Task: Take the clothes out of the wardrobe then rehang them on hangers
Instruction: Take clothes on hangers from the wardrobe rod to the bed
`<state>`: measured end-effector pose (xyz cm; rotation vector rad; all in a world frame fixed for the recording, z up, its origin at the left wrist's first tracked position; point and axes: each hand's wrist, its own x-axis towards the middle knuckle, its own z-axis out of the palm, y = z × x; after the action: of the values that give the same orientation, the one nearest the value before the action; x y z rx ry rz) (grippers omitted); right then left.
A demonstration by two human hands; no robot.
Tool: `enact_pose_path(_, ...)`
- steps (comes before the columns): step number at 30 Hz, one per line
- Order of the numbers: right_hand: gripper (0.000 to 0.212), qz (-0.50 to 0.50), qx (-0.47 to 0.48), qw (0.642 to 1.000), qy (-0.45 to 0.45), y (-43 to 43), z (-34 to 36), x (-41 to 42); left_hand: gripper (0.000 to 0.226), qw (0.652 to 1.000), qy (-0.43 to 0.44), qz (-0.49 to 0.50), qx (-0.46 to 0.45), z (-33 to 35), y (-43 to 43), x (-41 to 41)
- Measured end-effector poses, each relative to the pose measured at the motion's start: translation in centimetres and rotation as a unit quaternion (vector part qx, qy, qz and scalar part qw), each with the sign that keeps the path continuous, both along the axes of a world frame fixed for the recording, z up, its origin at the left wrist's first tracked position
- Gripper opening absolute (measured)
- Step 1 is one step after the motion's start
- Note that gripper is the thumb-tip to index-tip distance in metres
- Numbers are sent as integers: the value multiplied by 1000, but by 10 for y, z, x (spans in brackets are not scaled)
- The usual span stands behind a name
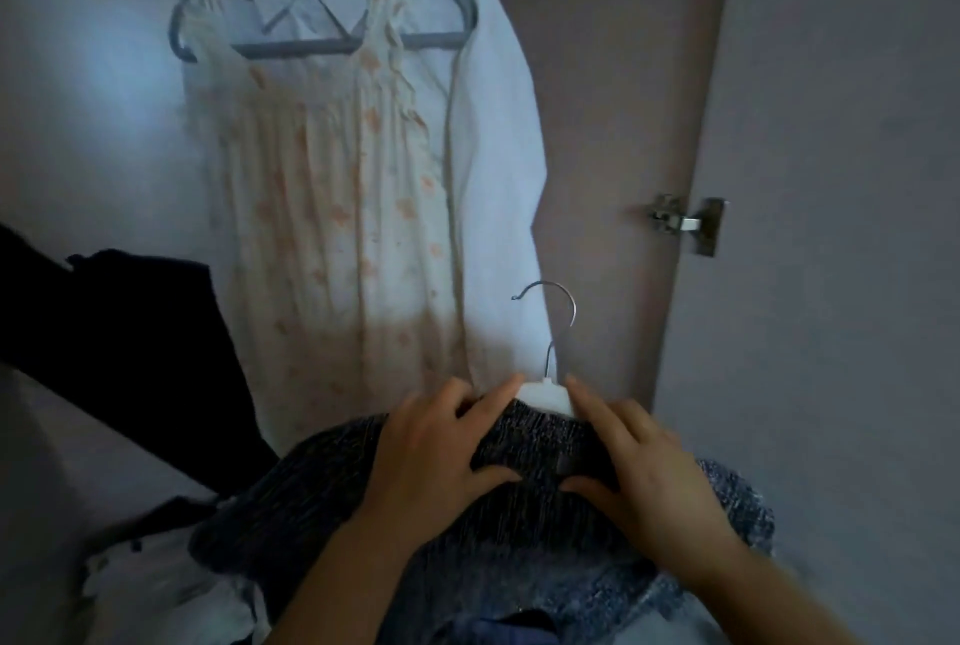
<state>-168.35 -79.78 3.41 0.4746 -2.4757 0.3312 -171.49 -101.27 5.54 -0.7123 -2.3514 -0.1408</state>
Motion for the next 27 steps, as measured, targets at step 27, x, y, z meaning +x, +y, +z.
enact_pose_path(27,95,-678,-37,732,-59,213,-26,788,89,734,-27,-678,-12,-43,437,603)
